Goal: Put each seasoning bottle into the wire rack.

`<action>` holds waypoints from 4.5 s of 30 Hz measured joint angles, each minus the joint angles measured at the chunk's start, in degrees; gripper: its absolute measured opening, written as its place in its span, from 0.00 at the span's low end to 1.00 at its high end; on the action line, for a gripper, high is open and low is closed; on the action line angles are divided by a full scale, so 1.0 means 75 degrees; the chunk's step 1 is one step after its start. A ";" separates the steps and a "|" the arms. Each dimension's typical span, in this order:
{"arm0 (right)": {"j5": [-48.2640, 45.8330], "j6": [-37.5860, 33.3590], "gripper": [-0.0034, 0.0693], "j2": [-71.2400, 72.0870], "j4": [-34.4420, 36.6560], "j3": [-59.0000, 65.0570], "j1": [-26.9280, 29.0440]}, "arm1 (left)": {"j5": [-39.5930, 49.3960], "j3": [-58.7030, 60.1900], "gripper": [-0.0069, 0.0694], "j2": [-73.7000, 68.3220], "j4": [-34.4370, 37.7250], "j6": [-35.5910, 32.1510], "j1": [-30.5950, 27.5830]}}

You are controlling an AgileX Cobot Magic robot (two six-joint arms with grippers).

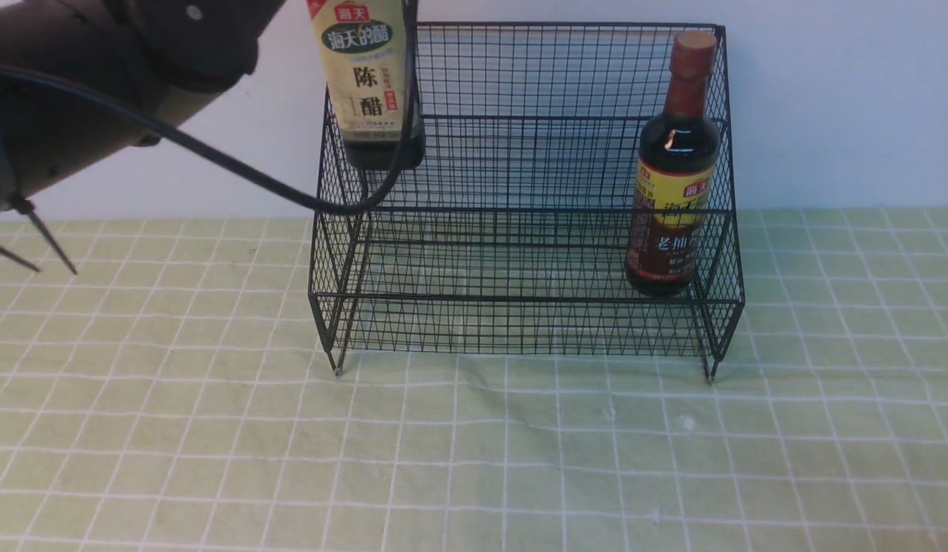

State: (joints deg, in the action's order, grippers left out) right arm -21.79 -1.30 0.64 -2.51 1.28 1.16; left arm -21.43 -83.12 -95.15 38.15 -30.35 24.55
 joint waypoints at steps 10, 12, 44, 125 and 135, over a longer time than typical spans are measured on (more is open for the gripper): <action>0.0000 0.0000 0.03 0.0000 0.0000 -0.0005 0.0000 | 0.0209 -0.0055 0.49 -0.0871 0.0513 -0.0206 0.0005; -0.0007 0.0000 0.03 0.0000 0.0000 -0.0005 0.0000 | 0.0346 -0.0046 0.49 -0.1067 0.0802 -0.0300 0.0005; -0.0029 0.0000 0.03 0.0000 0.0000 -0.0008 0.0000 | 0.0800 0.0079 0.49 -0.1677 0.1455 -0.1642 0.0020; -0.0036 0.0000 0.03 0.0000 0.0000 -0.0008 0.0000 | 1.1418 -0.0054 0.08 0.8122 -0.0831 0.1014 -0.2538; -0.0036 0.0000 0.03 0.0000 0.0000 -0.0008 0.0000 | 1.0948 -0.0069 0.08 0.8178 -0.2045 0.0802 -0.2538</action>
State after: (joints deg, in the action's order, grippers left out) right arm -22.06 -1.30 0.64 -2.51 1.22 1.16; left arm 60.68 -83.64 -33.82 22.81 -24.34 5.52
